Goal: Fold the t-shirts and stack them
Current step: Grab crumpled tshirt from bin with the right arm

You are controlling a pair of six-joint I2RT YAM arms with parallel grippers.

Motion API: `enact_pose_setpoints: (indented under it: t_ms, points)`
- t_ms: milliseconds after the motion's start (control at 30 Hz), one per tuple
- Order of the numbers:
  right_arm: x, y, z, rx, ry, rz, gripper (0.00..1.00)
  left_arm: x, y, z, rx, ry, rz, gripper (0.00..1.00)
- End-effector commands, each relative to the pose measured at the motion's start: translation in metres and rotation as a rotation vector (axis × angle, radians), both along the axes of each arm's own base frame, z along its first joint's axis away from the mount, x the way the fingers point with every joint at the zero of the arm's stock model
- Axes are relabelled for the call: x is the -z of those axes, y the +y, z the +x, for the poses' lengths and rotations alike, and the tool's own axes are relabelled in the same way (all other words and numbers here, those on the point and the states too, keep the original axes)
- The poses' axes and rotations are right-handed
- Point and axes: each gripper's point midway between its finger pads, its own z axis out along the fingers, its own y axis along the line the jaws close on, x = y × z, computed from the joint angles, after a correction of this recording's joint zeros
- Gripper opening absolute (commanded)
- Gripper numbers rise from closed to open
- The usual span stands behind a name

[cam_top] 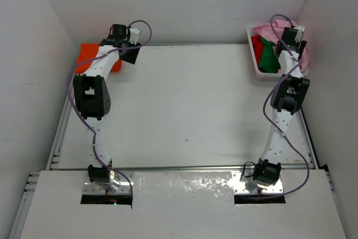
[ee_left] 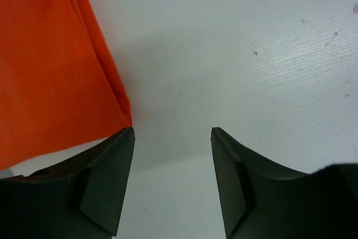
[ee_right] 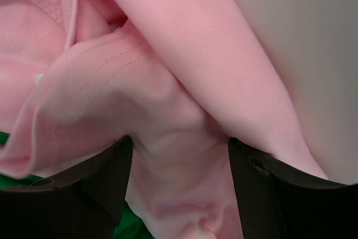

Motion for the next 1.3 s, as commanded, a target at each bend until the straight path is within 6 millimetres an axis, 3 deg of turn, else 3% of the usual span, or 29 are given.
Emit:
enact_pose_setpoints:
  t_ms: [0,67,167,200,300,400,433,500,533,600,633,667,700,733,833,867,933,1067,1200,1267]
  points:
    - [-0.004,-0.012,0.005,0.021,0.007,-0.1,0.67,-0.011,0.002,0.006,-0.015,-0.015,0.028,0.55]
    - [0.011,-0.014,0.002,0.002,0.06,-0.11,0.65,-0.013,0.004,0.006,-0.018,-0.02,0.063,0.55]
    - [0.028,-0.012,-0.003,-0.027,0.13,-0.121,0.27,-0.018,0.004,0.007,-0.01,-0.028,0.089,0.56]
    - [0.023,-0.012,-0.004,-0.029,0.131,-0.127,0.0,-0.019,0.004,0.007,-0.007,-0.03,0.097,0.56]
    - [0.008,-0.008,-0.004,-0.042,0.119,-0.141,0.0,-0.02,0.003,0.006,-0.004,-0.031,0.108,0.56]
    - [-0.033,0.002,-0.001,-0.066,0.08,-0.186,0.0,-0.022,0.002,0.006,0.002,-0.033,0.11,0.56]
    - [-0.062,0.007,0.0,-0.07,0.038,-0.201,0.0,-0.024,0.001,0.005,0.004,-0.035,0.11,0.56]
    - [-0.091,0.015,0.003,-0.088,-0.02,-0.211,0.0,-0.029,0.001,0.006,0.006,-0.046,0.114,0.56]
    - [-0.119,0.019,-0.001,-0.092,-0.068,-0.222,0.0,-0.032,0.002,0.006,0.005,-0.05,0.117,0.56]
    - [-0.152,0.029,0.0,-0.114,-0.147,-0.236,0.0,-0.039,0.002,0.007,0.005,-0.066,0.121,0.56]
    - [-0.157,0.032,-0.004,-0.122,-0.158,-0.232,0.0,-0.042,0.003,0.006,0.005,-0.069,0.12,0.56]
    - [-0.203,0.039,-0.015,-0.132,-0.243,-0.248,0.0,-0.044,0.002,0.005,0.004,-0.072,0.117,0.56]
    - [-0.199,0.04,-0.014,-0.139,-0.241,-0.242,0.0,-0.046,0.002,0.004,0.003,-0.073,0.117,0.56]
    - [-0.226,0.044,-0.023,-0.141,-0.285,-0.25,0.0,-0.047,0.001,0.004,0.005,-0.078,0.11,0.56]
    - [-0.245,0.057,-0.033,-0.189,-0.331,-0.227,0.0,-0.054,-0.002,0.003,0.012,-0.092,0.091,0.56]
    - [-0.27,0.063,-0.044,-0.201,-0.385,-0.225,0.0,-0.054,-0.003,0.002,0.012,-0.092,0.086,0.56]
    - [-0.278,0.073,-0.05,-0.24,-0.412,-0.2,0.0,-0.059,-0.006,0.002,0.014,-0.106,0.067,0.56]
    - [-0.326,0.093,-0.068,-0.297,-0.525,-0.171,0.0,-0.052,-0.014,-0.006,0.03,-0.09,0.016,0.56]
    - [-0.377,0.103,-0.087,-0.327,-0.615,-0.181,0.0,-0.059,-0.022,-0.011,0.056,-0.107,-0.019,0.55]
    - [-0.399,0.124,-0.09,-0.413,-0.681,-0.137,0.0,-0.063,-0.023,-0.013,0.064,-0.11,-0.024,0.55]
